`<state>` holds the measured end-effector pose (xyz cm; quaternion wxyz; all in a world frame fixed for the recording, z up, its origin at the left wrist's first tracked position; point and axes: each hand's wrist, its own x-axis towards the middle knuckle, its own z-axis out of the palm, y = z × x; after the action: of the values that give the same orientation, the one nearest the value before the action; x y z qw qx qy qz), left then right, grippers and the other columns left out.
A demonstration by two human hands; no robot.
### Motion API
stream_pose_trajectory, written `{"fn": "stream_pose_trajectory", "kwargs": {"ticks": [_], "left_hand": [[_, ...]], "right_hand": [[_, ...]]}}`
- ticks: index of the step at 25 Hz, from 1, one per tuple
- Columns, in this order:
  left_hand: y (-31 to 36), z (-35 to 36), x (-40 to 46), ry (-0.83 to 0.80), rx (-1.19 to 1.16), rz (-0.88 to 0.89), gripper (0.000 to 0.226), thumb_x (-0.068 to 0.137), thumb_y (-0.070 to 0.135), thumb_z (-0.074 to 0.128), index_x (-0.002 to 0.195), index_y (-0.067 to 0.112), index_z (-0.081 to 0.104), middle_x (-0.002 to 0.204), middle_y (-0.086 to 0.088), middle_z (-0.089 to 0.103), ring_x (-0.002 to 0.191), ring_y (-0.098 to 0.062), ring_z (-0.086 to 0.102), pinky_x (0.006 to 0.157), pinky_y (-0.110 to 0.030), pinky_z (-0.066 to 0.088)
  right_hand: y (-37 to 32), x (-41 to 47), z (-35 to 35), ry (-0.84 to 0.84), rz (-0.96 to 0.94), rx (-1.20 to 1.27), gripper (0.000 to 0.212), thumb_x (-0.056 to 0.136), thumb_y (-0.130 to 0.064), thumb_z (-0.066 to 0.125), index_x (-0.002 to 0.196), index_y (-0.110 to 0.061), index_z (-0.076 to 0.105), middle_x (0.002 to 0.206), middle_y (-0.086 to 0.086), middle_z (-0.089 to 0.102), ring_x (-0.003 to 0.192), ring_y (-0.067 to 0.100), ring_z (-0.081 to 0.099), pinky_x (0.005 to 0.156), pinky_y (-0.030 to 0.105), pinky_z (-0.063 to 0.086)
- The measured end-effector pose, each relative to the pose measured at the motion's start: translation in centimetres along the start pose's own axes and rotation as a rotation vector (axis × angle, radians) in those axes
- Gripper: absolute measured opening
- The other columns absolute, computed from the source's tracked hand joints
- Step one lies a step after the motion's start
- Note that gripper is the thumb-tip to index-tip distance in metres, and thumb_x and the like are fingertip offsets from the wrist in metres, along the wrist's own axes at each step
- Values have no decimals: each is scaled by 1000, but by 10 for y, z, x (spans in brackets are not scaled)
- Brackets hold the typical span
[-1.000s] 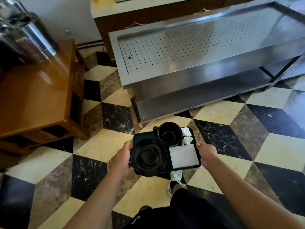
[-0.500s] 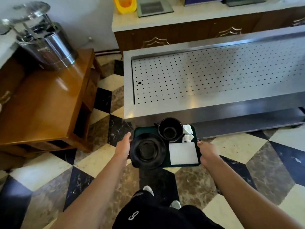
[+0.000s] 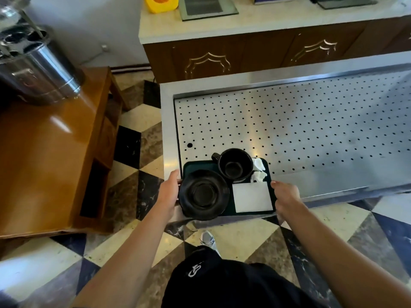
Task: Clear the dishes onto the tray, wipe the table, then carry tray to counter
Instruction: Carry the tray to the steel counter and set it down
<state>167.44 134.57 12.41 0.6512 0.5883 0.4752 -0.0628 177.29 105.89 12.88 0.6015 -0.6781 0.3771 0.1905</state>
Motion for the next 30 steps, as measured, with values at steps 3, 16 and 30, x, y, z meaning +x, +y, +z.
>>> {"fn": "stream_pose_trajectory", "kwargs": {"ticks": [3, 16, 30], "left_hand": [[33, 5, 38, -20, -15, -34, 53, 100, 61, 42, 112, 16, 67, 108, -12, 73, 103, -28, 67, 94, -45, 54], [85, 50, 122, 0, 27, -217, 65, 96, 67, 40, 127, 13, 62, 110, -12, 73, 104, -29, 69, 100, -46, 55], [67, 66, 134, 81, 43, -330, 57, 102, 63, 38, 127, 14, 55, 123, -10, 66, 112, -27, 62, 97, -42, 51]], "right_hand": [[-28, 31, 32, -35, -39, -35, 15, 96, -3, 56, 83, -2, 64, 81, 8, 59, 69, 20, 58, 61, 28, 47], [-81, 129, 83, -101, 15, -197, 28, 96, 5, 47, 79, -2, 68, 69, 2, 57, 53, 10, 50, 55, 25, 42], [-78, 134, 83, -92, 84, -148, 29, 101, -1, 47, 119, -3, 70, 84, 2, 69, 73, 15, 65, 59, 24, 50]]}}
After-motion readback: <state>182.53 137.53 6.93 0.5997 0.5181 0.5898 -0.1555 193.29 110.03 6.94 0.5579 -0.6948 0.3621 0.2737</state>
